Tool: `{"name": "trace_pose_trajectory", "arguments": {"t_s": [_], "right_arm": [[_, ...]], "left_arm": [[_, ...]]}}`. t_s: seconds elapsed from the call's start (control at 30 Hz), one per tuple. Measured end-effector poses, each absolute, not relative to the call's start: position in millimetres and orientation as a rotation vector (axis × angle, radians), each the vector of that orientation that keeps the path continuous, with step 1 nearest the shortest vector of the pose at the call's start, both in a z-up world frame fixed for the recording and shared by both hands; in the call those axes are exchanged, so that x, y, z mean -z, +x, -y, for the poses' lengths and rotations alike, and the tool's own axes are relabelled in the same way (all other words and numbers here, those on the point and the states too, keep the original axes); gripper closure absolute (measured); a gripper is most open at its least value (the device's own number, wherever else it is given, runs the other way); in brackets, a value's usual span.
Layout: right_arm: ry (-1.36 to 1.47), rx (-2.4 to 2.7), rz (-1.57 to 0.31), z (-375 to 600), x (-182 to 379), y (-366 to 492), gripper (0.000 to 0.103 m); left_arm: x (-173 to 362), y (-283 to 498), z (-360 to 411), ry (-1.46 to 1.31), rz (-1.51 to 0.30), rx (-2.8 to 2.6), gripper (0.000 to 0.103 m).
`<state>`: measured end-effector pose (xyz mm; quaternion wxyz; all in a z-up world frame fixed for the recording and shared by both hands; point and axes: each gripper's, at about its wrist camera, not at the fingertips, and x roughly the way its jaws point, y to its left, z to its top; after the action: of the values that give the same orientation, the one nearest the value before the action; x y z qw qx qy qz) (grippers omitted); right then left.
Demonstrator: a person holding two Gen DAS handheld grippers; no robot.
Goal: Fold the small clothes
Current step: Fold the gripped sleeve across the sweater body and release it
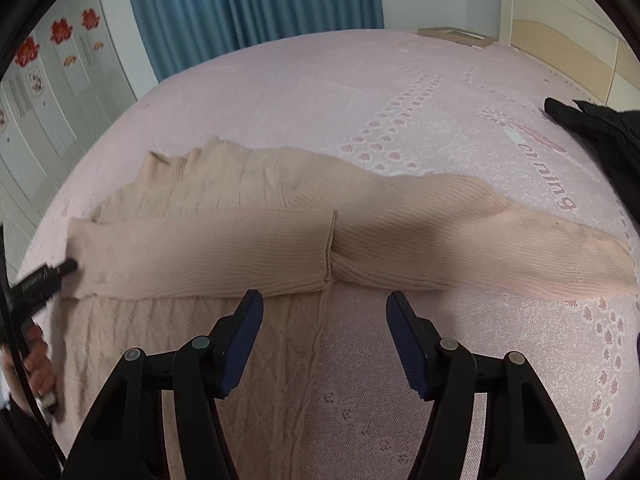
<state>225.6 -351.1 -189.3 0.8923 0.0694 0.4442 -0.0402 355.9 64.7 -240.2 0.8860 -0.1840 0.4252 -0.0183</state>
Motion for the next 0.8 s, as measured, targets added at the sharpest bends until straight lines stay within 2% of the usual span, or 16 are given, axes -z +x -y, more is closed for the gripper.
{"name": "trace_pose_trajectory", "arguments": {"t_s": [0.1,0.27,0.4,0.47,0.63,0.73,0.8], "right_arm": [[0.127,0.085,-0.933,347.1,194.4,227.6,0.04],[0.148,0.066,-0.955,344.5,201.6,233.4,0.04],[0.139,0.064,-1.002,340.1,211.1,238.5,0.041],[0.131,0.073,-1.008,339.8,212.4,238.8,0.041],[0.171,0.088,-0.985,349.5,205.5,232.8,0.041],[0.182,0.098,-0.951,356.8,195.2,225.8,0.041],[0.196,0.114,-0.921,363.8,186.2,218.8,0.041]], "left_arm": [[227.9,341.0,-77.3,-0.356,-0.807,-0.042,0.093],[232.2,336.0,-80.9,-0.352,-0.82,-0.032,0.09],[225.5,320.7,-76.8,-0.338,-0.809,-0.014,0.056],[222.0,309.0,-66.7,-0.289,-0.809,0.014,0.052],[220.7,279.5,-28.7,-0.168,-0.854,0.046,0.05],[226.4,259.0,-7.0,-0.104,-0.868,0.065,0.041],[232.4,252.5,3.5,-0.053,-0.876,0.046,0.039]]}}
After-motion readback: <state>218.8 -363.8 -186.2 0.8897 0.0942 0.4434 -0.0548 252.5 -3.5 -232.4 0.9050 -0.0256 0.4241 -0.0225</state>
